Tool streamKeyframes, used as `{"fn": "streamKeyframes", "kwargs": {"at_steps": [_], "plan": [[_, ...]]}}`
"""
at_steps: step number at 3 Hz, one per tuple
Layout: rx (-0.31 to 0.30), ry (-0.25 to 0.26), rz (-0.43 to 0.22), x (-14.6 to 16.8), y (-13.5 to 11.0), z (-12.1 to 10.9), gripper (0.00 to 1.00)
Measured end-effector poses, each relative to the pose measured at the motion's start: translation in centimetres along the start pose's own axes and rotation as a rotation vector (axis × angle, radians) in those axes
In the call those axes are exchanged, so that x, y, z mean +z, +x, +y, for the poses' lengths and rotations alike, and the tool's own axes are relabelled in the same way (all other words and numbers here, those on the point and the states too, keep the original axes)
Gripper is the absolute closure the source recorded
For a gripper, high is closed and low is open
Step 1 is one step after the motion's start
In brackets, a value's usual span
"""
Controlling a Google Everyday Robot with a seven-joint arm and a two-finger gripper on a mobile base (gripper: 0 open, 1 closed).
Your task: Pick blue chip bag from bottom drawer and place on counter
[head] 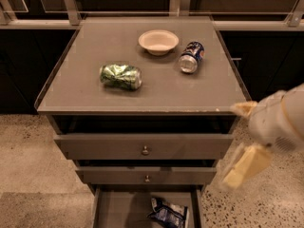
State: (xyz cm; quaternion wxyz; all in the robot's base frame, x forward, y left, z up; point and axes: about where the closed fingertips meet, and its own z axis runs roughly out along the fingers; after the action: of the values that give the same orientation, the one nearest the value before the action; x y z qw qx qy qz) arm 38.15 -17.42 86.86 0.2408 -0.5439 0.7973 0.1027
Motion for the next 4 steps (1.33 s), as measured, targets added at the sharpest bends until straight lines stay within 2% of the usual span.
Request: {"fn": "streamKeyframes", "kwargs": {"at_steps": [1, 2, 3, 4], "plan": [[0.097, -0.068, -0.099, 7.7, 1.7, 3.4, 0.00], [0.168, -0.113, -0.105, 14.3, 4.7, 6.0, 0.00], [0.138, -0.059, -0.107, 12.2, 4.2, 6.4, 0.00], [0.165, -0.078, -0.172, 14.8, 4.3, 8.3, 0.00]]}}
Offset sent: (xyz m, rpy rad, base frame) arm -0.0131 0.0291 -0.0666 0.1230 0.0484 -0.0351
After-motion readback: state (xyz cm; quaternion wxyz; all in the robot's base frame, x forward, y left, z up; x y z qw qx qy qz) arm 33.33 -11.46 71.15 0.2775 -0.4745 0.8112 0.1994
